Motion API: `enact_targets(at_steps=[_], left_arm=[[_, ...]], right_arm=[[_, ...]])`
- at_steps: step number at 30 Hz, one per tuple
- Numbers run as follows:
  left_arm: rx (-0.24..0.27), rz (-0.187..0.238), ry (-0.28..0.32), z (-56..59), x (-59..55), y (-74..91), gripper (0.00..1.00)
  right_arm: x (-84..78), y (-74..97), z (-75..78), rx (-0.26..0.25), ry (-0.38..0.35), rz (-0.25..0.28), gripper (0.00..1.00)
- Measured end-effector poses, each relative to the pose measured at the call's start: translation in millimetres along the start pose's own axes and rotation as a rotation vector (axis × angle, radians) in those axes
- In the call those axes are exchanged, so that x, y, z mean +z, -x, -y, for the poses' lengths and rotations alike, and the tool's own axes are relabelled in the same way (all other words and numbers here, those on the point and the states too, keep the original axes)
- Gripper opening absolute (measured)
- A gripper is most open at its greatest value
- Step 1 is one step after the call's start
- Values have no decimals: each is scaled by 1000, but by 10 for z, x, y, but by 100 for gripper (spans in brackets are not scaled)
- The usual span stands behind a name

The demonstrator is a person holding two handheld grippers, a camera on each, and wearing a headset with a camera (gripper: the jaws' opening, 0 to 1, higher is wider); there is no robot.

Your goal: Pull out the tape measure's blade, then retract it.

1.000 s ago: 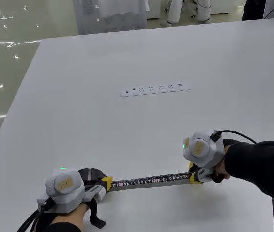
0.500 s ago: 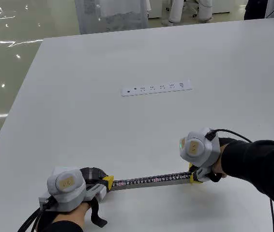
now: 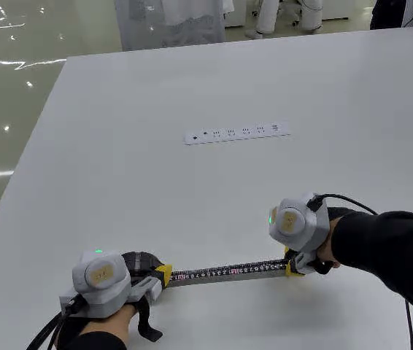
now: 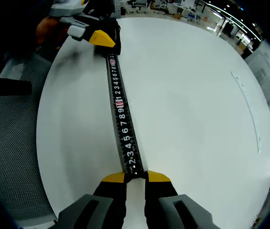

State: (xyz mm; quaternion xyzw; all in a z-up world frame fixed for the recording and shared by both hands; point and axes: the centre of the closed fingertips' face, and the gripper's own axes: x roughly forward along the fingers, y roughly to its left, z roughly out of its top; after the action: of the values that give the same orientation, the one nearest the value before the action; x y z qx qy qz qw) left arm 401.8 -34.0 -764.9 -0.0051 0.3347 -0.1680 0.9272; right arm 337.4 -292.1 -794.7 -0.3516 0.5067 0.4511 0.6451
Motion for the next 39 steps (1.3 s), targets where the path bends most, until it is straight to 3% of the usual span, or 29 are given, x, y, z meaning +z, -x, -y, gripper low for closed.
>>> enact_targets(at_steps=[39], left_arm=[[2, -9, 0, -2, -8, -1, 62]], right_arm=[[59, -22, -14, -8, 14, -21, 9]])
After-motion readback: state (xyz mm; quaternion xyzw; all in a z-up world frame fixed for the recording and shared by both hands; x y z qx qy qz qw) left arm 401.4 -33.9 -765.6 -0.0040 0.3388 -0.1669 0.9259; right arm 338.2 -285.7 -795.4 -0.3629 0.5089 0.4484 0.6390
